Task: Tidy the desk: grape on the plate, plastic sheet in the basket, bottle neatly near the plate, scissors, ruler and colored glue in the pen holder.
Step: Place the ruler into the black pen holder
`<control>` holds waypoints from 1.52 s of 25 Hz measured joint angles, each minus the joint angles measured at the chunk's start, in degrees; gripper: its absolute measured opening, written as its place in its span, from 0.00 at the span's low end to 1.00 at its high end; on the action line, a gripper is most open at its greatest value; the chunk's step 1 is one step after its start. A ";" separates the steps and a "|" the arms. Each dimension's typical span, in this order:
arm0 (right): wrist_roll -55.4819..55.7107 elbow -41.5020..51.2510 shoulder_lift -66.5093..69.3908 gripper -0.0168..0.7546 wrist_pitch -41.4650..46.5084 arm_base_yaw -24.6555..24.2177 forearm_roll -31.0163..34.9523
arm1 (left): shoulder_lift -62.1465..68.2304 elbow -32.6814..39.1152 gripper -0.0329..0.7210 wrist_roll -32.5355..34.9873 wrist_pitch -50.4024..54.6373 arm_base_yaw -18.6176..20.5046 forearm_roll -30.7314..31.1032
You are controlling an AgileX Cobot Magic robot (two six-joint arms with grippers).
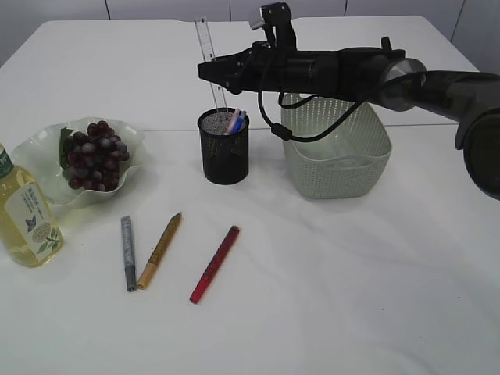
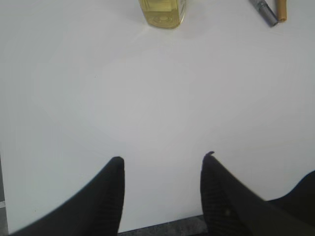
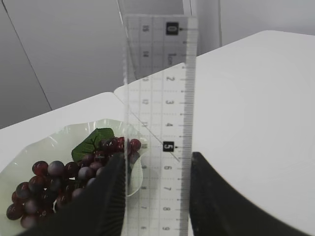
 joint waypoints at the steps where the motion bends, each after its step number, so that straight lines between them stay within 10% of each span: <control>1: 0.00 0.00 0.00 0.37 -0.09 0.00 0.15 | 0.00 0.00 0.53 0.00 0.00 0.00 0.00; 38: -0.14 -0.13 1.01 0.45 2.72 -0.27 0.55 | 0.00 0.00 0.52 0.00 0.00 0.00 0.10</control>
